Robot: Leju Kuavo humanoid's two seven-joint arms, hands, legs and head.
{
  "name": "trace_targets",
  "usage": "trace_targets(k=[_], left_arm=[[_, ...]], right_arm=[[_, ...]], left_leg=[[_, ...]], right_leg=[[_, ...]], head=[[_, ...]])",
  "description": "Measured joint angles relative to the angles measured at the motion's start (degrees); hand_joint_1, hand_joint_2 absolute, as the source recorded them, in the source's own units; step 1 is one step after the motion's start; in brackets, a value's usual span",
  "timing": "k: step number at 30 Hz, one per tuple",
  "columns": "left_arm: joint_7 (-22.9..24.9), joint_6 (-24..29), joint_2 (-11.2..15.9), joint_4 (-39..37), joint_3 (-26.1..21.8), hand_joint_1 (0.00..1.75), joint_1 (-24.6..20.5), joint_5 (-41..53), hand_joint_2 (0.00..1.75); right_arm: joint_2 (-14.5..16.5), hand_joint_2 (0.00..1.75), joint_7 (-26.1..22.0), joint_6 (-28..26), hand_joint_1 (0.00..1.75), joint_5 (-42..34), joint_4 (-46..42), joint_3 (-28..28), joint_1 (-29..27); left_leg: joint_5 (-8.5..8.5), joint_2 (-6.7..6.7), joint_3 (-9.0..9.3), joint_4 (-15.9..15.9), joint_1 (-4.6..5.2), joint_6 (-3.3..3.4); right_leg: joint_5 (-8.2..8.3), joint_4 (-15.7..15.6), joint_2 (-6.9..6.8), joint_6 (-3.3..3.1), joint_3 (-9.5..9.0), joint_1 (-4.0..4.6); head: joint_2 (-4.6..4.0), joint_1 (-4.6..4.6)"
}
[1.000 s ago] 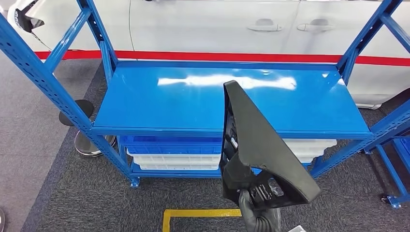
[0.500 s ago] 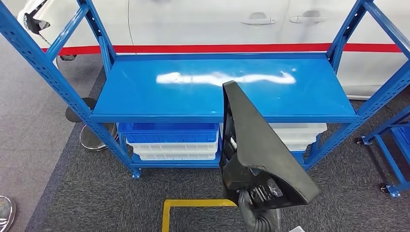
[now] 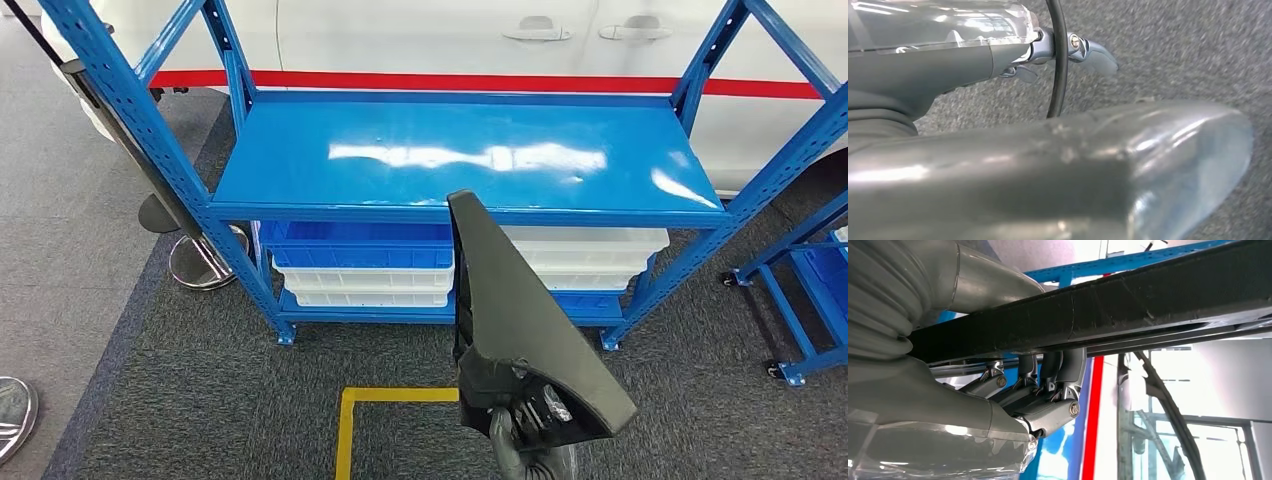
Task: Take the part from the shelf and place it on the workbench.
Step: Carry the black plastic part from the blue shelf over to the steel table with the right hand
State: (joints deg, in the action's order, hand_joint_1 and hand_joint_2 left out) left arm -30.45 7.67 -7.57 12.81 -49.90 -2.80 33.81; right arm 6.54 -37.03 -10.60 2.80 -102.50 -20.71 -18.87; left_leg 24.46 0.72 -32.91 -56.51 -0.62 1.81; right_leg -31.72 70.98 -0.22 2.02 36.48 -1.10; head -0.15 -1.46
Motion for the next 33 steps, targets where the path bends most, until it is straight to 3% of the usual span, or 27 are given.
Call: trace_targets(k=[2, 4, 7, 8, 10, 12, 13, 14, 15, 16, 18, 20, 22, 23, 25, 27, 28, 29, 30, 31, 33], left_arm=[[0.0, 0.0, 0.0, 0.0, 0.0, 0.0, 0.0, 0.0, 0.0], [-0.1, 0.0, -0.1, 0.0, 0.0, 0.0, 0.0, 0.1, 0.0], [-0.1, 0.0, -0.1, 0.0, -0.2, 0.0, 0.1, 0.5, 0.0], [-0.1, -0.1, -0.1, 0.0, -0.3, 0.0, 0.2, 0.6, 0.0], [-0.1, -0.1, -0.1, 0.0, -0.4, 0.0, 0.3, 0.8, 0.0], [-0.1, -0.2, -0.1, 0.0, -0.4, 0.0, 0.3, 0.9, 0.0], [-0.1, -0.2, 0.0, 0.0, -0.5, 0.0, 0.3, 1.0, 0.0], [-0.1, -0.2, 0.0, 0.0, -0.5, 0.0, 0.3, 1.0, 0.0], [-0.1, -0.3, 0.0, 0.0, -0.5, 0.0, 0.3, 1.0, 0.0], [-0.1, -0.3, 0.1, 0.1, -0.5, 0.0, 0.3, 1.0, 0.0], [-0.2, -0.4, 0.3, 0.2, -0.6, 0.0, 0.2, 1.1, 0.0], [-0.2, -0.5, 0.5, 0.4, -0.8, 0.0, 0.1, 1.1, 0.0], [-0.2, -0.6, 0.6, 0.4, -1.0, 0.0, 0.1, 1.3, 0.0], [-0.2, -0.7, 0.6, 0.4, -1.1, 0.0, 0.0, 1.4, 0.0], [-0.2, -0.9, 0.7, 0.4, -1.2, 0.0, 0.0, 1.7, 0.0], [-0.2, -1.1, 0.7, 0.4, -1.3, 0.0, -0.1, 1.7, 0.0], [-0.2, -1.2, 0.7, 0.4, -1.3, 0.0, -0.1, 1.8, 0.0], [-0.2, -1.2, 0.7, 0.4, -1.3, 0.0, -0.1, 1.8, 0.0], [-0.2, -1.2, 0.7, 0.4, -1.3, 0.0, -0.1, 1.8, 0.0], [-0.2, -1.2, 0.6, 0.4, -1.3, 0.0, -0.1, 1.8, 0.0], [-0.2, -1.3, 0.6, 0.4, -1.3, 0.0, -0.1, 1.9, 0.0]], right_arm=[[0.0, 1.75, 0.0, 0.0, 1.75, 0.0, 0.0, 0.0, 0.0], [0.0, 1.75, -0.1, 0.0, 1.75, -0.2, 0.0, 0.1, -0.1], [0.0, 1.75, -0.2, 0.2, 1.75, -0.8, 0.1, 0.3, -0.5], [0.1, 1.75, -0.3, 0.3, 1.75, -0.9, 0.1, 0.4, -0.6], [0.2, 1.75, -0.3, 0.3, 1.75, -1.0, 0.1, 0.6, -0.8], [0.3, 1.75, -0.4, 0.3, 1.75, -1.0, 0.1, 0.8, -1.2], [0.3, 1.75, -0.4, 0.3, 1.75, -1.0, 0.1, 0.9, -1.3], [0.3, 1.75, -0.4, 0.3, 1.75, -1.0, 0.1, 1.0, -1.4], [0.4, 1.75, -0.4, 0.4, 1.75, -1.0, 0.1, 1.1, -1.6], [0.4, 1.75, -0.4, 0.4, 1.75, -1.0, 0.1, 1.2, -1.7], [0.7, 1.75, -0.4, 0.4, 1.75, -1.0, 0.1, 1.4, -1.8], [0.9, 1.75, -0.4, 0.4, 1.75, -0.9, 0.1, 1.5, -1.9], [1.0, 1.75, -0.4, 0.4, 1.75, -0.9, 0.1, 1.5, -2.0], [1.0, 1.75, -0.5, 0.3, 1.75, -0.9, 0.1, 1.6, -2.0], [1.1, 1.75, -0.5, 0.3, 1.75, -0.9, 0.1, 1.6, -2.2], [1.0, 1.75, -0.5, 0.3, 1.75, -0.9, 0.1, 1.7, -2.3], [1.0, 1.75, -0.5, 0.3, 1.75, -0.9, 0.1, 1.7, -2.3], [1.0, 1.75, -0.5, 0.3, 1.75, -0.9, 0.1, 1.8, -2.4], [1.0, 1.75, -0.5, 0.3, 1.75, -0.9, 0.1, 1.8, -2.4], [1.0, 1.75, -0.5, 0.3, 1.75, -0.9, 0.1, 1.8, -2.4], [1.1, 1.75, -0.5, 0.3, 1.75, -0.9, 0.1, 1.9, -2.4]], left_leg=[[-0.58, -0.06, -1.5, -0.9, -0.05, -0.52], [-1.18, -0.12, -2.24, -1.5, 0.05, -1.2], [-2.0, -0.23, -2.67, -1.7, -0.1, -2.29], [-1.06, -0.29, -3.1, -2.4, -0.21, -2.59], [3.54, -0.37, -4.74, -6.8, -0.42, -3.02], [8.52, -0.37, -6.48, -14.0, -0.45, -3.26], [9.47, -0.37, -6.64, -16.6, -0.45, -3.26], [9.17, -0.38, -5.92, -17.4, -0.42, -3.14], [7.91, -0.39, -4.1, -15.9, -0.35, -2.86], [6.43, -0.42, -1.36, -12.5, -0.21, -2.41], [5.41, -0.47, 4.41, -4.0, 0.22, -1.4], [5.71, -0.5, 6.65, 0.1, 0.71, -0.97], [4.73, -0.42, 6.33, 0.9, 0.77, -0.8], [4.14, -0.32, 6.11, 1.2, 0.64, -0.56], [2.83, -0.07, 5.26, 1.7, 0.28, 0.02], [1.76, 0.03, 3.74, 1.5, 0.32, 0.29], [1.26, 0.06, 2.86, 1.3, 0.31, 0.21], [0.8, 0.09, 1.99, 1.0, 0.26, 0.08], [0.43, 0.1, 1.13, 0.7, 0.19, -0.09], [0.15, 0.09, 0.35, 0.2, 0.09, -0.29], [-0.21, 0.04, -1.03, -0.9, 0.02, -0.81]], right_leg=[[1.7, -7.7, 0.05, 0.0, -5.7, -0.15], [1.19, -12.9, 0.25, -0.61, -8.89, 0.07], [1.69, -13.7, 0.28, -2.07, -8.37, 0.33], [2.23, -13.7, 0.19, -2.68, -7.9, 0.31], [3.41, -13.8, 0.02, -3.62, -6.69, 0.31], [4.5, -13.7, -0.02, -3.96, -5.23, 0.62], [5.0, -13.6, -0.05, -4.01, -4.47, 0.78], [5.47, -13.4, -0.07, -4.03, -3.7, 0.96], [5.9, -13.3, -0.07, -4.03, -2.97, 1.13], [6.31, -13.1, -0.05, -4.01, -2.35, 1.28], [7.07, -12.8, -0.05, -3.75, -1.46, 1.45], [7.86, -12.9, -0.16, -3.13, -1.14, 1.26], [8.46, -13.0, -0.2, -2.38, -1.0, 1.05], [7.87, -12.7, -0.11, -2.02, -0.75, 0.98], [3.79, -9.2, 0.06, -1.4, 0.48, 0.85], [-1.49, -2.4, 0.13, -0.82, 2.39, 0.57], [-2.67, 0.6, 0.13, -0.54, 2.91, 0.41], [-2.55, 2.1, 0.12, -0.3, 2.67, 0.25], [-1.32, 1.6, 0.11, -0.12, 1.43, 0.08], [0.34, -1.0, 0.1, 0.02, -0.84, -0.09], [1.57, -8.7, 0.17, -0.08, -6.09, -0.17]], head=[[0.0, 0.0], [0.0, -0.03], [0.0, -0.02], [0.0, -0.03], [0.0, -0.03], [0.0, -0.04], [0.0, -0.04], [0.0, -0.04], [0.0, -0.04], [0.0, -0.04], [0.0, -0.03], [0.0, -0.03], [0.0, -0.04], [0.0, -0.04], [0.0, -0.03], [0.0, -0.02], [0.0, -0.02], [0.0, -0.03], [0.0, -0.03], [0.0, -0.03], [0.0, -0.03]])
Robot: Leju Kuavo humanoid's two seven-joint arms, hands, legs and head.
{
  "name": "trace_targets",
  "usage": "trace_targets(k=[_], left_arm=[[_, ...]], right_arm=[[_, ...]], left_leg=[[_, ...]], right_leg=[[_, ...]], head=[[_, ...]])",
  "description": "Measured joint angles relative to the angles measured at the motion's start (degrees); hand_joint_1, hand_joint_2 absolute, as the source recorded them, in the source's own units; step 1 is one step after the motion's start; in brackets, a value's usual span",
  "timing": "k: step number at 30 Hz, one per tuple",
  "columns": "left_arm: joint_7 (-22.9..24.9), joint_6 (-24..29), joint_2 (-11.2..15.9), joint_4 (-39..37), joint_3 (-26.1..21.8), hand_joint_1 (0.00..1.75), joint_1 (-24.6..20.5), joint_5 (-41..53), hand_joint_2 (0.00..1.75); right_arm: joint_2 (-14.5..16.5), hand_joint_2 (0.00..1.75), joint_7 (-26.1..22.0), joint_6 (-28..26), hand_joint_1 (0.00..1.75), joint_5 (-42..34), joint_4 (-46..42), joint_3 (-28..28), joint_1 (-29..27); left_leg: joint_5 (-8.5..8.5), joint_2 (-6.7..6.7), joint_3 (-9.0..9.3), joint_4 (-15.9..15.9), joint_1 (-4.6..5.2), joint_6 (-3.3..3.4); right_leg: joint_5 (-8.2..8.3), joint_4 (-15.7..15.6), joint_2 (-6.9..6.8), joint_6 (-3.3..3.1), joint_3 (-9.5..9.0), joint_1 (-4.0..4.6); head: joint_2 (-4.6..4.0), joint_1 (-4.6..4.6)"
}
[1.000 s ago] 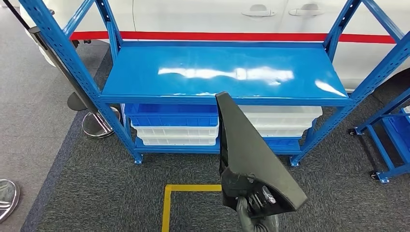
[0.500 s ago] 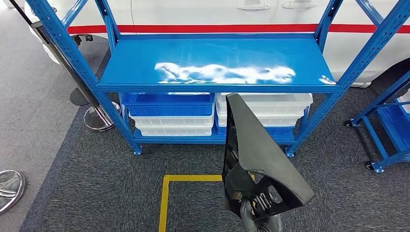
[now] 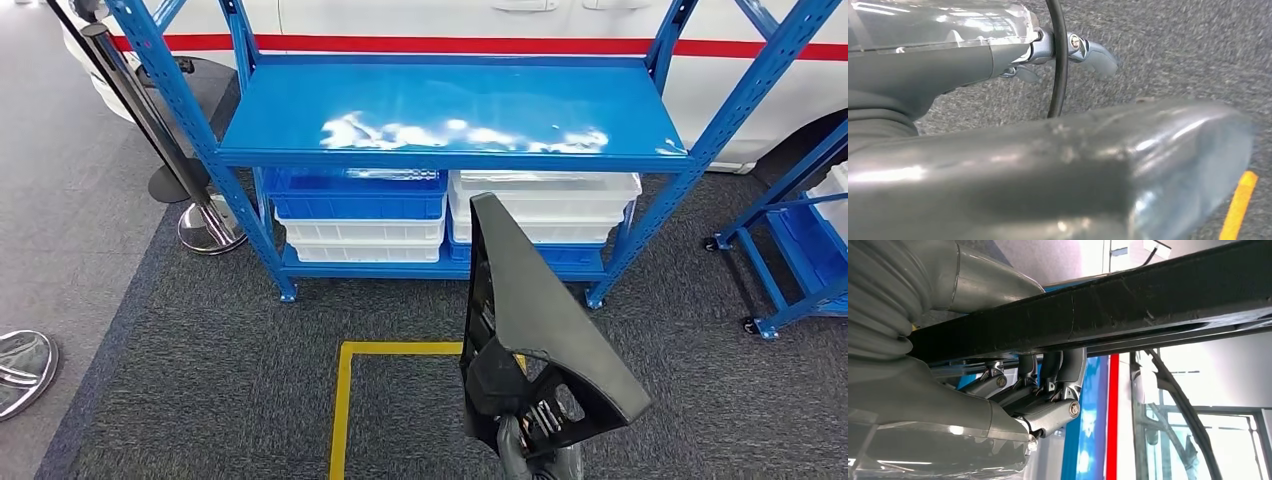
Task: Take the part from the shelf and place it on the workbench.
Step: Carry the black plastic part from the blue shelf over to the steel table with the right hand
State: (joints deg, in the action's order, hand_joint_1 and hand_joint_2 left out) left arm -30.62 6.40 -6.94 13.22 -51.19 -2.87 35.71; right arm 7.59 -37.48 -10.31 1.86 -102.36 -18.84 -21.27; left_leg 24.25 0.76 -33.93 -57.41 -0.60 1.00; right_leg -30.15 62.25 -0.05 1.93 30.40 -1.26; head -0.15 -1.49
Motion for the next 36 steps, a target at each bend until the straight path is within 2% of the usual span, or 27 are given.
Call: trace_targets(k=[1, 2, 4, 6, 10, 12, 13, 14, 15, 16, 17, 18, 19, 20, 22, 23, 24, 26, 27, 28, 29, 30, 31, 32, 34, 35, 36], left_arm=[[0.0, 0.0, 0.0, 0.0, 0.0, 0.0, 0.0, 0.0, 0.0], [0.0, 0.0, 0.0, 0.0, 0.0, 0.0, 0.0, 0.1, 0.0], [0.0, 0.0, 0.0, 0.0, 0.0, 0.0, 0.0, 0.1, 0.0], [0.0, 0.1, 0.0, 0.0, 0.0, 0.0, 0.1, 0.0, 0.0], [0.0, 0.1, 0.1, 0.0, 0.0, 0.0, 0.2, 0.0, 0.0], [0.0, 0.0, 0.0, 0.0, 0.0, 0.0, 0.2, 0.1, 0.0], [0.0, 0.0, 0.0, 0.0, 0.0, 0.0, 0.2, 0.2, 0.0], [0.0, 0.0, 0.0, 0.0, -0.1, 0.0, 0.2, 0.5, 0.0], [0.1, -0.1, 0.0, 0.0, -0.1, 0.0, 0.2, 0.8, 0.0], [0.1, -0.1, 0.1, 0.0, -0.1, 0.0, 0.1, 1.1, 0.0], [0.1, -0.1, 0.1, 0.0, -0.1, 0.0, 0.0, 1.5, 0.0], [0.1, -0.1, 0.2, 0.1, -0.1, 0.0, -0.1, 1.6, 0.0], [0.1, -0.1, 0.2, 0.1, -0.1, 0.0, -0.2, 1.7, 0.0], [0.1, -0.1, 0.2, 0.1, -0.2, 0.0, -0.3, 1.8, 0.0], [0.2, -0.2, 0.3, 0.1, -0.3, 0.0, -0.3, 2.0, 0.0], [0.2, -0.2, 0.3, 0.1, -0.4, 0.0, -0.3, 2.1, 0.0], [0.2, -0.3, 0.3, 0.1, -0.4, 0.0, -0.3, 2.1, 0.0], [0.0, -0.4, 0.3, 0.1, -0.5, 0.0, -0.3, 2.2, 0.0], [-0.2, -0.6, 0.3, 0.1, -0.6, 0.0, -0.2, 2.2, 0.0], [-0.3, -0.8, 0.3, 0.1, -0.7, 0.0, -0.2, 2.2, 0.0], [-0.3, -0.9, 0.3, 0.1, -0.9, 0.0, -0.2, 2.2, 0.0], [-0.4, -1.1, 0.3, 0.1, -1.1, 0.0, -0.2, 2.4, 0.0], [-0.4, -1.1, 0.3, 0.1, -1.3, 0.0, -0.2, 2.6, 0.0], [-0.4, -1.0, 0.3, 0.1, -1.5, 0.0, -0.1, 2.7, 0.0], [-0.3, -1.0, 0.3, 0.1, -1.6, 0.0, -0.1, 3.0, 0.0], [-0.2, -1.0, 0.3, 0.1, -1.7, 0.0, -0.1, 3.1, 0.0], [-0.1, -1.0, 0.3, 0.1, -1.7, 0.0, -0.2, 3.2, 0.0]], right_arm=[[0.0, 1.75, 0.0, 0.0, 1.75, 0.0, 0.0, 0.0, 0.0], [0.0, 1.75, 0.0, 0.0, 1.75, 0.0, 0.0, 0.1, 0.0], [0.0, 1.75, 0.0, 0.0, 1.75, 0.0, 0.0, 0.2, -0.1], [0.0, 1.75, 0.0, 0.0, 1.75, 0.0, 0.0, 0.2, -0.1], [0.0, 1.75, 0.0, 0.0, 1.75, 0.0, 0.0, 0.2, -0.1], [0.1, 1.75, 0.0, 0.0, 1.75, 0.0, 0.0, 0.2, -0.1], [0.1, 1.75, 0.1, 0.0, 1.75, 0.0, 0.0, 0.3, -0.1], [0.2, 1.75, 0.1, 0.0, 1.75, 0.0, 0.0, 0.3, -0.2], [0.3, 1.75, 0.2, 0.1, 1.75, 0.0, 0.0, 0.4, -0.3], [0.3, 1.75, 0.3, 0.1, 1.75, 0.1, -0.1, 0.5, -0.4], [0.3, 1.75, 0.3, 0.1, 1.75, 0.1, -0.2, 0.5, -0.5], [0.3, 1.75, 0.3, 0.1, 1.75, 0.1, -0.3, 0.5, -0.6], [0.4, 1.75, 0.3, 0.1, 1.75, 0.1, -0.4, 0.5, -0.6], [0.4, 1.75, 0.3, 0.2, 1.75, 0.1, -0.5, 0.5, -0.7], [0.4, 1.75, 0.3, 0.4, 1.75, -0.1, -0.5, 0.6, -0.8], [0.5, 1.75, 0.3, 0.6, 1.75, -0.4, -0.6, 0.6, -1.0], [0.5, 1.75, 0.3, 0.9, 1.75, -0.7, -0.6, 0.6, -1.1], [0.5, 1.75, 0.3, 1.1, 1.75, -1.2, -0.7, 0.6, -1.2], [0.5, 1.75, 0.3, 1.2, 1.75, -1.3, -0.7, 0.7, -1.3], [0.5, 1.75, 0.3, 1.3, 1.75, -1.5, -0.7, 0.7, -1.3], [0.5, 1.75, 0.3, 1.5, 1.75, -1.7, -0.7, 0.7, -1.4], [0.5, 1.75, 0.3, 1.6, 1.75, -1.8, -0.7, 0.7, -1.5], [0.5, 1.75, 0.3, 1.8, 1.75, -1.9, -0.7, 0.8, -1.6], [0.5, 1.75, 0.4, 1.9, 1.75, -1.9, -0.7, 0.8, -1.7], [0.5, 1.75, 0.3, 2.0, 1.75, -1.9, -0.8, 0.9, -1.7], [0.6, 1.75, 0.3, 2.0, 1.75, -2.0, -0.9, 0.9, -1.8], [0.6, 1.75, 0.3, 2.0, 1.75, -2.0, -0.9, 1.0, -1.9]], left_leg=[[-0.24, -0.03, -0.45, -0.4, 0.03, -0.34], [-0.52, -0.06, -0.75, -0.7, 0.08, -0.72], [-1.25, -0.14, -1.01, -0.7, 0.08, -1.5], [-1.67, -0.23, -1.2, -0.7, 0.04, -1.93], [-1.58, -0.29, -1.33, -0.8, -0.01, -2.01], [0.35, -0.33, -1.94, -1.9, -0.14, -2.2], [3.39, -0.35, -2.86, -5.2, -0.22, -2.44], [5.31, -0.37, -2.55, -8.3, -0.27, -2.54], [6.18, -0.39, -1.19, -9.8, -0.26, -2.45], [6.86, -0.44, 1.19, -9.8, -0.2, -2.2], [6.05, -0.49, 4.84, -6.0, -0.02, -1.73], [6.26, -0.55, 7.3, -2.4, 0.18, -1.42], [6.68, -0.6, 8.81, 0.2, 0.42, -1.16], [6.89, -0.61, 9.31, 1.4, 0.66, -0.98], [5.63, -0.43, 8.63, 2.0, 0.64, -0.46], [4.9, -0.24, 8.1, 2.3, 0.51, -0.08], [4.1, -0.01, 7.43, 2.6, 0.34, 0.32], [2.93, 0.5, 5.77, 2.6, 0.32, 0.84], [2.41, 0.84, 4.92, 2.5, 0.34, 0.91], [1.92, 1.28, 4.09, 2.4, 0.37, 0.87], [1.46, 1.79, 3.31, 2.2, 0.36, 0.75], [1.05, 2.36, 2.5, 1.9, 0.33, 0.57], [0.74, 2.9, 1.76, 1.4, 0.3, 0.35], [0.53, 3.39, 1.1, 0.9, 0.34, 0.08], [0.34, 4.36, 0.3, -0.2, 0.47, -0.54], [0.22, 4.94, 0.16, -0.5, 0.52, -0.9], [0.05, 5.57, 0.15, -0.6, 0.49, -1.27]], right_leg=[[-0.1, -2.8, 0.06, -0.3, -1.65, 0.11], [-0.48, -4.2, 0.15, -0.69, -2.34, 0.3], [-0.05, -4.4, 0.18, -1.67, -1.95, 0.52], [0.41, -4.5, 0.14, -2.33, -1.56, 0.48], [0.64, -4.7, 0.07, -2.6, -1.39, 0.34], [1.13, -4.7, 0.0, -3.14, -0.93, 0.26], [1.75, -4.7, -0.06, -3.48, -0.23, 0.33], [2.83, -4.4, -0.12, -3.77, 1.3, 0.53], [3.85, -4.1, -0.14, -3.86, 2.84, 0.75], [4.93, -3.8, -0.16, -3.86, 4.39, 0.94], [5.73, -3.4, -0.16, -3.67, 5.56, 1.11], [6.19, -3.3, -0.19, -3.38, 5.84, 1.11], [6.67, -3.4, -0.25, -3.05, 5.92, 1.05], [7.2, -3.6, -0.31, -2.66, 5.94, 0.97], [7.76, -3.9, -0.24, -1.93, 6.15, 0.83], [6.78, -3.3, -0.15, -1.61, 6.52, 0.81], [4.67, -1.8, -0.06, -1.34, 7.11, 0.8], [-1.19, 4.0, 0.02, -0.9, 8.56, 0.58], [-2.9, 7.3, 0.02, -0.66, 9.13, 0.47], [-3.01, 9.8, 0.01, -0.44, 9.32, 0.36], [-1.6, 11.0, -0.04, -0.25, 8.89, 0.23], [0.51, 10.5, -0.23, -0.12, 7.64, 0.1], [2.23, 8.2, -0.81, -0.08, 5.47, 0.0], [2.6, 4.6, -2.05, -0.11, 2.68, 0.07], [0.67, -2.1, -4.11, -0.94, -1.74, 0.52], [-0.42, -3.9, -4.41, -1.5, -2.61, 0.8], [-0.67, -4.6, -3.89, -2.2, -2.65, 0.93]], head=[[0.0, -0.01], [0.0, -0.02], [0.0, -0.02], [0.0, -0.02], [0.0, -0.02], [0.0, -0.03], [0.0, -0.04], [0.0, -0.04], [0.0, -0.04], [0.0, -0.04], [0.0, -0.04], [0.0, -0.03], [0.0, -0.03], [0.0, -0.03], [0.0, -0.03], [0.0, -0.02], [0.0, -0.01], [0.0, -0.01], [0.0, -0.01], [0.0, 0.0], [0.0, -0.01], [0.0, -0.01], [0.0, -0.01], [0.0, -0.02], [0.0, -0.02], [0.0, -0.03], [0.0, -0.03]])
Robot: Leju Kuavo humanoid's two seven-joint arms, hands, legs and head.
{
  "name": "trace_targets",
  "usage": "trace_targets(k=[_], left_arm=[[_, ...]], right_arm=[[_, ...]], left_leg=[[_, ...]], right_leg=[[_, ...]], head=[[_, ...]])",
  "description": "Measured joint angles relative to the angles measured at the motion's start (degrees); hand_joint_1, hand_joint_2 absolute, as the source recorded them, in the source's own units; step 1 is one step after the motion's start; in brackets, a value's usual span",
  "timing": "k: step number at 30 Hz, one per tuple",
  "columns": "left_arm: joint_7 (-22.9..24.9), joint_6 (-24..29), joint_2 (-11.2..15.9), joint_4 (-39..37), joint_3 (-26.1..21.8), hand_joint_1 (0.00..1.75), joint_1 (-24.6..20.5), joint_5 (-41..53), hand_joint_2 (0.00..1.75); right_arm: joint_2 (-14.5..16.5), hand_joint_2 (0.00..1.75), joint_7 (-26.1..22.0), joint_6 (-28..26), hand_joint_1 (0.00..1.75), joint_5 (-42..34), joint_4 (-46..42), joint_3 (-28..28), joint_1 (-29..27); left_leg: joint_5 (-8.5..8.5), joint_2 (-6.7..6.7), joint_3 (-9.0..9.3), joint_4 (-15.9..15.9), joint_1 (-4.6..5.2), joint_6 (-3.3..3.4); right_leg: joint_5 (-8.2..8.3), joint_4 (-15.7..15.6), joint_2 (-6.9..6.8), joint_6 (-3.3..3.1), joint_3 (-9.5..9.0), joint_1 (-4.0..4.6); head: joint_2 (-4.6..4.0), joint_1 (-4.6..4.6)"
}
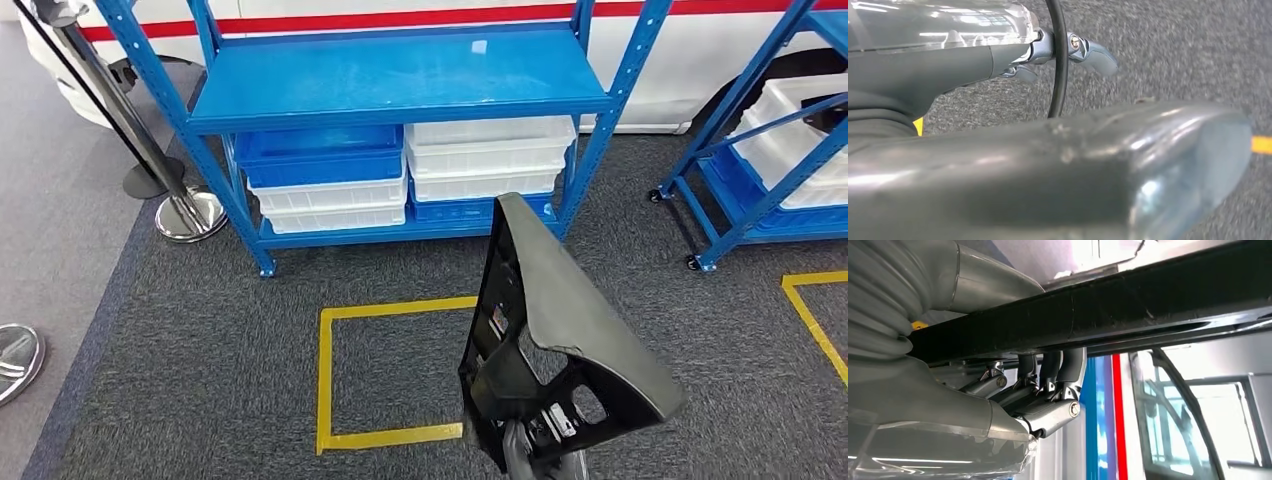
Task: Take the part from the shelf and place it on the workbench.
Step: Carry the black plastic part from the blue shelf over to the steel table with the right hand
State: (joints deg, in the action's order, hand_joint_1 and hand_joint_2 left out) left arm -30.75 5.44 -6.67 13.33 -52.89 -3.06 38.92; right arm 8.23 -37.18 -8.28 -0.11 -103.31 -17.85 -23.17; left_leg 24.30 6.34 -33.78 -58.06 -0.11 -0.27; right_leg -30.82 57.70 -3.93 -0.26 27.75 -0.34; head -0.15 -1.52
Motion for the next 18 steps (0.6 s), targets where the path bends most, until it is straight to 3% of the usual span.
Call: trace_targets(k=[2, 4, 6, 7, 8, 9, 10, 12, 14, 16, 18], left_arm=[[0.2, 0.0, 0.0, 0.0, 0.0, 0.0, -0.1, 0.2, 0.0], [0.3, 0.0, -0.1, 0.0, -0.1, 0.0, 0.0, 0.3, 0.0], [0.4, 0.0, -0.1, 0.0, -0.1, 0.0, 0.3, 0.4, 0.0], [0.4, 0.0, -0.1, 0.0, -0.2, 0.0, 0.4, 0.4, 0.0], [0.4, 0.0, 0.0, 0.0, -0.2, 0.0, 0.5, 0.5, 0.0], [0.4, 0.0, 0.0, 0.0, -0.2, 0.0, 0.5, 0.5, 0.0], [0.4, 0.0, -0.1, 0.0, -0.2, 0.0, 0.5, 0.6, 0.0], [0.4, 0.0, 0.1, 0.0, -0.2, 0.0, 0.5, 0.6, 0.0], [0.4, 0.1, 0.2, 0.0, -0.2, 0.0, 0.5, 0.6, 0.0], [0.4, 0.2, 0.1, 0.0, -0.2, 0.0, 0.4, 0.6, 0.0], [0.5, 0.2, 0.0, 0.0, -0.2, 0.0, 0.1, 0.7, 0.0]], right_arm=[[0.1, 1.75, 0.0, 0.0, 1.75, 0.0, -0.1, 0.1, -0.4], [0.3, 1.75, 0.0, 0.0, 1.75, 0.0, -0.2, 0.2, -0.6], [0.4, 1.75, 0.0, 0.0, 1.75, -0.1, -0.2, 0.2, -0.7], [0.5, 1.75, 0.0, 0.0, 1.75, -0.1, -0.2, 0.3, -0.7], [0.5, 1.75, 0.0, 0.0, 1.75, -0.1, -0.2, 0.3, -0.8], [0.5, 1.75, 0.0, 0.0, 1.75, -0.1, -0.2, 0.4, -0.9], [0.5, 1.75, 0.0, 0.0, 1.75, -0.1, -0.2, 0.4, -0.9], [0.6, 1.75, 0.0, 0.0, 1.75, 0.0, -0.2, 0.4, -0.9], [0.7, 1.75, 0.0, 0.0, 1.75, 0.0, -0.2, 0.4, -0.9], [0.7, 1.75, 0.0, 0.0, 1.75, -0.1, -0.4, 0.5, -1.1], [0.7, 1.75, 0.0, 0.0, 1.75, -0.1, -0.7, 0.6, -1.3]], left_leg=[[0.79, -0.97, -0.35, -0.9, -0.32, -0.92], [4.6, -4.01, -1.89, -5.2, -0.58, -1.59], [9.07, -5.62, -4.22, -12.5, -0.59, -1.73], [10.05, -5.82, -4.82, -15.1, -0.58, -1.67], [9.85, -5.9, -4.51, -15.7, -0.57, -1.51], [8.64, -6.06, -3.15, -14.0, -0.55, -1.25], [6.86, -6.65, -0.86, -10.4, -0.5, -0.83], [4.6, -9.15, 3.79, -2.6, -0.42, 0.15], [4.27, -10.57, 5.7, 0.9, -0.23, 0.61], [3.77, -9.47, 5.82, 1.7, -0.28, 0.76], [2.96, -7.98, 5.95, 3.0, -0.58, 1.28]], right_leg=[[0.64, -0.2, 1.13, -1.09, 0.58, -0.09], [1.52, -0.3, 2.19, -1.98, 1.37, -0.22], [2.28, -0.2, 3.56, -2.35, 2.3, -0.04], [2.63, -0.2, 4.31, -2.38, 2.75, 0.08], [2.93, 0.0, 5.1, -2.37, 3.12, 0.19], [3.16, 0.1, 5.88, -2.32, 3.43, 0.28], [3.35, 0.2, 6.63, -2.24, 3.62, 0.36], [3.68, 0.3, 8.0, -1.97, 3.95, 0.43], [4.17, 0.4, 9.23, -1.32, 4.41, 0.17], [4.6, 0.5, 10.24, -0.53, 4.85, -0.08], [3.3, 2.2, 8.63, 0.04, 5.94, 0.12]], head=[[0.0, 0.0], [0.0, 0.01], [0.0, 0.0], [0.0, 0.0], [0.0, -0.01], [0.0, 0.0], [0.0, 0.0], [0.0, 0.01], [0.0, 0.01], [0.0, 0.01], [0.0, 0.03]])
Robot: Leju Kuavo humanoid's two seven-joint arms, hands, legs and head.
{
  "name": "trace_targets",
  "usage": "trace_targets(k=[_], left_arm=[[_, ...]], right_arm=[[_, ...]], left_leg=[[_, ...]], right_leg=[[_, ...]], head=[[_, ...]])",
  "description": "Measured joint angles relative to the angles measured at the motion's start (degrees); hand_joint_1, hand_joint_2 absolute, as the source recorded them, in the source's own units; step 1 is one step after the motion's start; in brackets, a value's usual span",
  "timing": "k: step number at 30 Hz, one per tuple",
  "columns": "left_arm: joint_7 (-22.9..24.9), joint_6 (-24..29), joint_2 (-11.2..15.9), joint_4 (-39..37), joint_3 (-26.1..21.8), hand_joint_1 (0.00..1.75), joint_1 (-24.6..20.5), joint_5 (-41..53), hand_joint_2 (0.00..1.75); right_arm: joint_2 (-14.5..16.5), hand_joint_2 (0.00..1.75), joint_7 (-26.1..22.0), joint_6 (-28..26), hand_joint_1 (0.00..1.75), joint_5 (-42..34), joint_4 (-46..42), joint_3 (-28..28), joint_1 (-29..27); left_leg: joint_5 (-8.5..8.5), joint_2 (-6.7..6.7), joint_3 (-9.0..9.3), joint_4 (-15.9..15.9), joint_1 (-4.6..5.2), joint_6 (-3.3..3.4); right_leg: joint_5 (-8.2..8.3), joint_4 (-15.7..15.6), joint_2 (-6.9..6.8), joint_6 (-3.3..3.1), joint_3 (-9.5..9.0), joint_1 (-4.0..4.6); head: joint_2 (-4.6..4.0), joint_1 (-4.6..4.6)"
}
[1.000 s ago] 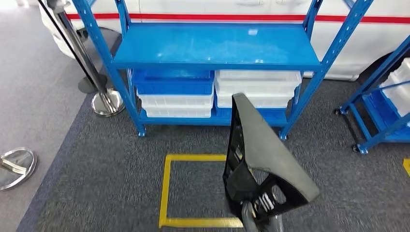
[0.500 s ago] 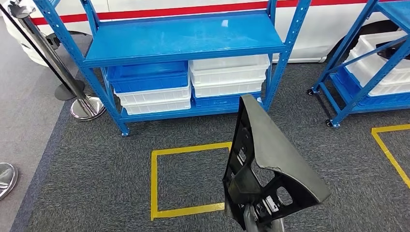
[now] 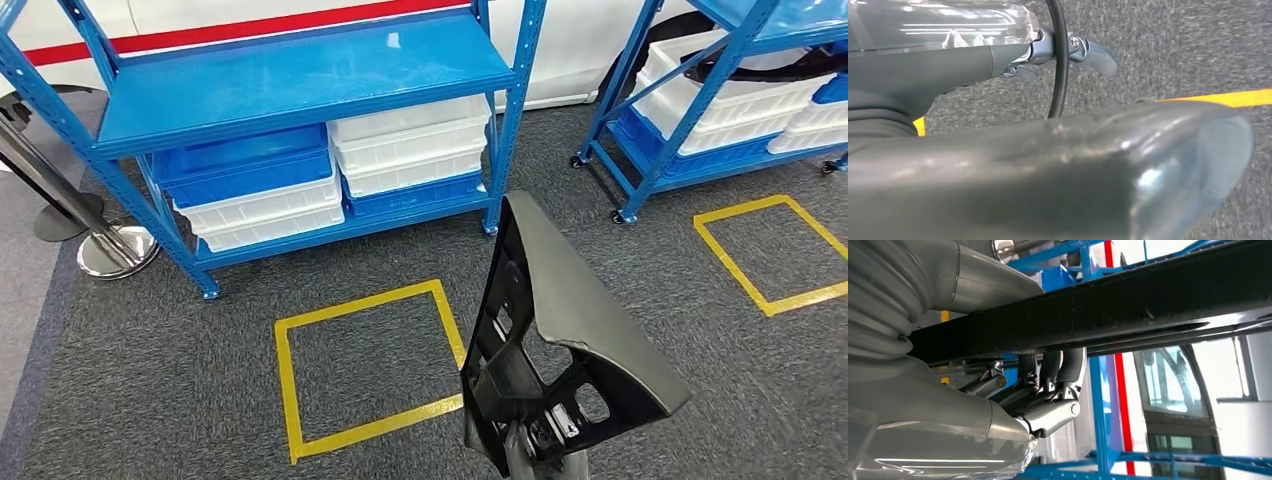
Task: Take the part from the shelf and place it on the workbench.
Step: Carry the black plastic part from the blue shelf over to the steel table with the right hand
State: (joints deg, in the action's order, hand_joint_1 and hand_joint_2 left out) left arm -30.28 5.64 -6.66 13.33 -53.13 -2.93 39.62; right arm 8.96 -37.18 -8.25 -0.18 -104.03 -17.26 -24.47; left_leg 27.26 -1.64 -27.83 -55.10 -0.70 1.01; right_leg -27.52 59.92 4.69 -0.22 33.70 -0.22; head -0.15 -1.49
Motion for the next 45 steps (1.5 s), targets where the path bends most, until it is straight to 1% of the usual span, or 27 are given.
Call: trace_targets(k=[2, 3, 5, 6, 8, 10, 11, 13, 14, 16, 18, 20, 21, 22, 24, 26, 27, 29, 31, 33, 35, 36, 37, 39, 41, 43, 45], left_arm=[[0.1, 0.0, -0.1, 0.0, 0.0, 0.0, 0.0, 0.1, 0.0], [0.2, 0.0, -0.1, 0.0, -0.1, 0.0, 0.1, 0.2, 0.0], [0.4, 0.1, -0.1, 0.0, -0.1, 0.0, 0.2, 0.3, 0.0], [0.4, 0.1, -0.1, 0.0, -0.2, 0.0, 0.2, 0.4, 0.0], [0.5, 0.0, -0.1, 0.0, -0.2, 0.0, 0.1, 0.5, 0.0], [0.6, -0.1, -0.1, 0.0, -0.2, 0.0, 0.0, 0.6, 0.0], [0.6, -0.2, -0.1, 0.0, -0.2, 0.0, -0.1, 0.6, 0.0], [0.7, -0.3, -0.1, 0.0, -0.3, 0.0, -0.3, 0.7, 0.0], [0.8, -0.4, -0.1, 0.0, -0.3, 0.0, -0.4, 0.7, 0.0], [0.7, -0.5, -0.1, 0.0, -0.3, 0.0, -0.5, 1.0, 0.0], [0.7, -0.4, -0.1, 0.0, -0.5, 0.0, -0.3, 1.1, 0.0], [0.7, -0.3, -0.1, 0.0, -0.7, 0.0, -0.1, 1.2, 0.0], [0.6, -0.3, -0.1, 0.0, -0.7, 0.0, -0.1, 1.3, 0.0], [0.6, -0.3, -0.1, 0.0, -0.8, 0.0, -0.1, 1.3, 0.0], [0.5, -0.3, -0.1, 0.0, -0.9, 0.0, -0.2, 1.4, 0.0], [0.4, -0.3, 0.0, 0.0, -1.0, 0.0, -0.2, 1.4, 0.0], [0.5, -0.3, 0.0, 0.0, -1.0, 0.0, -0.2, 1.4, 0.0], [0.6, -0.2, -0.1, 0.0, -1.0, 0.0, -0.4, 1.6, 0.0], [0.8, -0.2, -0.3, 0.0, -1.1, 0.0, -0.5, 1.8, 0.0], [0.9, -0.3, -0.3, 0.0, -1.2, 0.0, -0.3, 1.9, 0.0], [0.9, -0.3, -0.3, 0.0, -1.3, 0.0, -0.2, 2.1, 0.0], [0.9, -0.3, -0.3, 0.0, -1.4, 0.0, -0.2, 2.1, 0.0], [0.9, -0.4, -0.3, 0.0, -1.4, 0.0, -0.3, 2.2, 0.0], [0.9, -0.7, -0.3, 0.0, -1.5, 0.0, -0.5, 2.2, 0.0], [0.9, -1.1, -0.3, 0.0, -1.8, 0.0, -0.6, 2.1, 0.0], [0.9, -1.4, -0.1, 0.0, -2.1, 0.0, -0.8, 2.0, 0.0], [0.9, -1.5, -0.1, 0.0, -2.4, 0.0, -1.1, 2.0, 0.0]], right_arm=[[0.0, 1.75, 0.0, 0.1, 1.75, 0.0, -0.2, 0.2, -0.1], [0.0, 1.75, 0.0, 0.2, 1.75, 0.0, -0.3, 0.3, -0.2], [0.0, 1.75, 0.1, 0.3, 1.75, 0.0, -0.3, 0.6, -0.6], [0.0, 1.75, 0.1, 0.4, 1.75, 0.0, -0.3, 0.7, -0.7], [0.1, 1.75, 0.1, 0.4, 1.75, 0.0, -0.5, 0.8, -0.9], [0.2, 1.75, 0.1, 0.6, 1.75, 0.1, -0.7, 0.8, -0.9], [0.3, 1.75, 0.0, 0.6, 1.75, 0.1, -0.9, 0.9, -1.0], [0.5, 1.75, 0.1, 0.6, 1.75, 0.3, -1.0, 0.9, -1.1], [0.6, 1.75, 0.0, 0.6, 1.75, 0.4, -1.1, 1.0, -1.2], [0.9, 1.75, 0.0, 0.5, 1.75, 0.7, -1.3, 1.1, -1.3], [1.3, 1.75, 0.0, 0.3, 1.75, 1.2, -1.7, 1.4, -1.6], [1.6, 1.75, 0.0, 0.1, 1.75, 1.5, -2.0, 1.9, -2.1], [1.7, 1.75, 0.0, 0.1, 1.75, 1.7, -2.2, 2.2, -2.5], [1.9, 1.75, 0.0, 0.1, 1.75, 1.9, -2.4, 2.5, -2.9], [2.3, 1.75, 0.1, 0.4, 1.75, 2.2, -3.1, 3.3, -3.6], [2.9, 1.75, 0.1, 0.9, 1.75, 2.4, -3.8, 4.2, -4.2], [3.1, 1.75, 0.1, 1.3, 1.75, 2.5, -4.1, 4.7, -4.5], [3.6, 1.75, 0.1, 2.1, 1.75, 2.7, -4.6, 5.7, -5.2], [4.1, 1.75, 0.1, 3.1, 1.75, 3.2, -5.1, 6.8, -5.6], [4.6, 1.75, 0.1, 4.2, 1.75, 3.8, -5.2, 7.7, -5.6], [5.2, 1.75, 0.1, 5.3, 1.75, 4.3, -5.2, 8.5, -5.6], [5.4, 1.75, 0.1, 5.7, 1.75, 4.6, -5.2, 8.8, -5.6], [5.7, 1.75, 0.1, 6.1, 1.75, 4.9, -5.1, 9.1, -5.6], [6.2, 1.75, 0.1, 6.7, 1.75, 5.4, -4.9, 9.5, -5.2], [6.7, 1.75, 0.0, 7.0, 1.75, 6.2, -4.5, 9.6, -4.6], [7.1, 1.75, 0.0, 6.9, 1.75, 6.8, -3.9, 9.6, -4.0], [7.2, 1.75, 0.0, 6.2, 1.75, 7.1, -3.3, 9.5, -3.5]], left_leg=[[-0.51, 1.63, -0.17, 0.6, -0.01, 0.4], [-0.57, 2.53, -0.41, 0.5, 0.04, 0.48], [-0.53, 4.23, -0.87, 0.1, 0.05, 0.42], [-0.46, 5.02, -1.06, -0.1, 0.01, 0.3], [-0.14, 6.35, -1.24, -0.8, -0.04, -0.18], [0.38, 7.35, -1.36, -1.5, 0.18, -1.03], [0.54, 7.81, -1.29, -1.8, 0.29, -1.46], [0.64, 8.79, -1.07, -1.8, 0.26, -2.17], [1.0, 8.43, -1.06, -2.1, 0.1, -2.51], [3.7, 5.76, -2.35, -5.4, -0.24, -3.01], [7.92, 2.88, -5.42, -12.7, -0.41, -3.24], [9.4, 2.16, -7.62, -17.8, -0.41, -3.21], [8.41, 2.02, -7.35, -17.3, -0.4, -3.06], [6.52, 1.72, -6.08, -14.7, -0.4, -2.83], [2.89, -0.74, -2.62, -7.1, -0.4, -2.12], [1.91, -2.85, -0.85, -2.8, -0.3, -1.59], [2.05, -2.87, -0.73, -2.4, -0.19, -1.45], [1.61, -1.5, -0.51, -1.7, -0.16, -1.04], [0.9, 0.14, -0.3, -0.8, -0.39, -0.42], [0.66, 1.96, -0.39, -0.6, -0.4, -0.1], [0.7, 3.86, -0.51, -0.7, -0.33, -0.11], [0.77, 4.73, -0.55, -0.7, -0.33, -0.2], [0.89, 5.51, -0.56, -0.8, -0.35, -0.34], [1.33, 6.85, -0.5, -1.3, -0.28, -0.85], [1.83, 7.93, -0.37, -1.7, -0.04, -1.54], [2.02, 8.92, -0.01, -1.7, 0.04, -2.21], [2.81, 8.08, 0.03, -2.3, -0.24, -2.85]], right_leg=[[-3.58, 5.7, -2.85, 0.48, 2.82, 0.01], [-5.35, 9.2, -3.58, 0.74, 4.55, -0.2], [-6.17, 12.9, -4.23, 1.25, 6.12, -0.69], [-5.07, 11.8, -4.58, 1.47, 5.34, -0.93], [-1.96, 4.8, -6.69, 1.63, 1.26, -1.21], [-0.58, -0.5, -8.9, 1.04, -1.68, -1.0], [-0.65, -1.2, -9.27, 0.59, -1.96, -0.8], [-0.36, -1.2, -7.97, -0.3, -1.63, -0.62], [-0.13, -1.3, -7.37, -0.73, -1.49, -0.68], [0.44, -1.6, -6.1, -1.59, -1.19, -0.89], [0.77, -1.5, -4.65, -2.1, -0.7, -0.76], [0.93, -1.3, -3.02, -2.27, -0.32, -0.52], [0.96, -1.2, -2.19, -2.28, -0.23, -0.43], [0.98, -1.1, -1.37, -2.25, -0.21, -0.37], [1.08, -0.8, 0.17, -2.03, -0.12, -0.27], [1.39, -0.7, 1.6, -1.39, 0.35, -0.37], [1.63, -0.7, 2.27, -0.95, 0.62, -0.49], [1.93, -0.8, 2.77, -0.12, 1.08, -0.62], [0.19, 1.6, 0.16, 0.35, 2.42, -0.45], [-3.59, 8.0, -3.11, 0.65, 5.46, -0.51], [-5.58, 13.4, -4.14, 1.11, 7.91, -0.75], [-5.02, 13.5, -4.41, 1.29, 7.75, -0.9], [-3.62, 11.4, -4.84, 1.41, 6.45, -1.03], [-0.73, 4.1, -7.1, 1.26, 2.04, -1.0], [0.13, -0.2, -8.71, 0.58, -0.39, -0.64], [0.06, -0.6, -7.95, -0.19, -0.27, -0.37], [0.35, -0.9, -6.75, -0.95, -0.11, -0.54]], head=[[0.0, 0.03], [0.0, 0.03], [0.0, 0.04], [0.0, 0.04], [0.0, 0.04], [0.0, 0.03], [0.0, 0.03], [0.0, 0.02], [0.0, 0.02], [0.0, 0.02], [0.0, 0.01], [0.0, 0.01], [0.0, 0.01], [0.0, 0.01], [0.0, 0.03], [0.0, 0.02], [0.0, 0.02], [0.0, 0.02], [0.0, 0.04], [0.0, 0.05], [0.0, 0.04], [0.0, 0.04], [0.0, 0.04], [0.0, 0.05], [0.0, 0.04], [0.0, 0.02], [0.0, 0.02]])
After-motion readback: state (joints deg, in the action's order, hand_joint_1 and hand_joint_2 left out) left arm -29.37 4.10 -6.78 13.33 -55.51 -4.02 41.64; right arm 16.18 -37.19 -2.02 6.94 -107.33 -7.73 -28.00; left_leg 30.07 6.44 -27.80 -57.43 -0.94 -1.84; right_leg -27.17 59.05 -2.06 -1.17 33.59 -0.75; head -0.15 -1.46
